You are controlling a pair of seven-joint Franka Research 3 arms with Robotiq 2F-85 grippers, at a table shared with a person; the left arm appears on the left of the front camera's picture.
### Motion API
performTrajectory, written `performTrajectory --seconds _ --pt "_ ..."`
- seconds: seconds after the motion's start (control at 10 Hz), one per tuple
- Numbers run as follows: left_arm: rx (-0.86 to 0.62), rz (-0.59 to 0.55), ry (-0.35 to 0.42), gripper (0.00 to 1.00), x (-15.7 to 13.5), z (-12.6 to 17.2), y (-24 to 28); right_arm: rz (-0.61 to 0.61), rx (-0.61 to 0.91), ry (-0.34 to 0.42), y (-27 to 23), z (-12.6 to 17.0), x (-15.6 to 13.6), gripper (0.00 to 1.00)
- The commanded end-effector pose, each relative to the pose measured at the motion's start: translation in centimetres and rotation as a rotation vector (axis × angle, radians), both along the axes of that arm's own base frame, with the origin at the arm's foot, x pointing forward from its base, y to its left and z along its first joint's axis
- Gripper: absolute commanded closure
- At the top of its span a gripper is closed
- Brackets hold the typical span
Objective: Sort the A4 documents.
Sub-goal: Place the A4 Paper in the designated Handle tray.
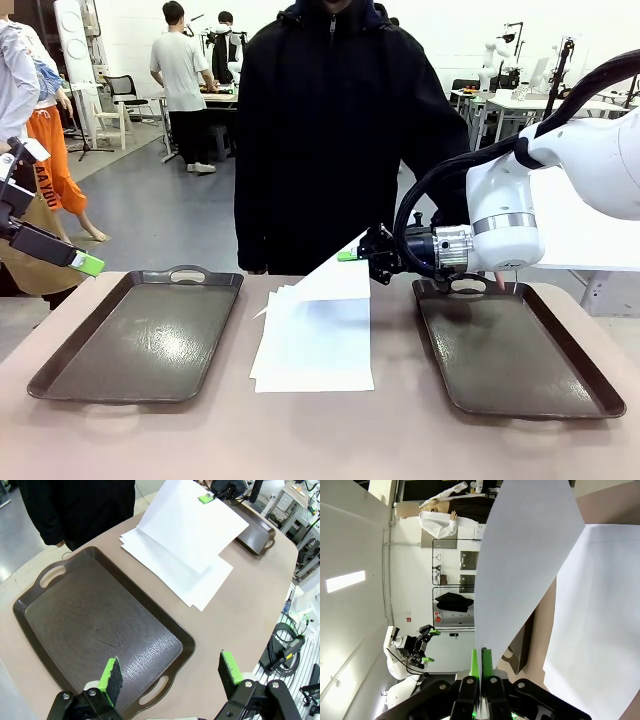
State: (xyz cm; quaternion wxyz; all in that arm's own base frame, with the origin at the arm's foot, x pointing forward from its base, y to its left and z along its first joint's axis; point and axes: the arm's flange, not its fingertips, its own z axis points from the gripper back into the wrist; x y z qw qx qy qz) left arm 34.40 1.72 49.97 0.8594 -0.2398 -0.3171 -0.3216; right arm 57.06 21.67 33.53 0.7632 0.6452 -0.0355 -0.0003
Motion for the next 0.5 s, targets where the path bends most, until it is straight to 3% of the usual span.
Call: performTrajectory --seconds 0.0,0.2,0.4 --pt "-0.014 -0.021 -0.013 0.0 0.2 -0.1 0.2 0.052 -0.027 -0.081 -3.0 1.9 -1.5 0.99" --pt "-0.014 -0.021 -0.013 0.0 0.2 -0.1 0.2 0.041 -0.047 -0.143 -8.2 3.8 -3.2 0.99" --pt "-0.014 -0.021 -0.013 0.0 0.2 -0.1 0.2 0.05 -0.084 -0.151 -12.3 4.2 -4.4 0.99"
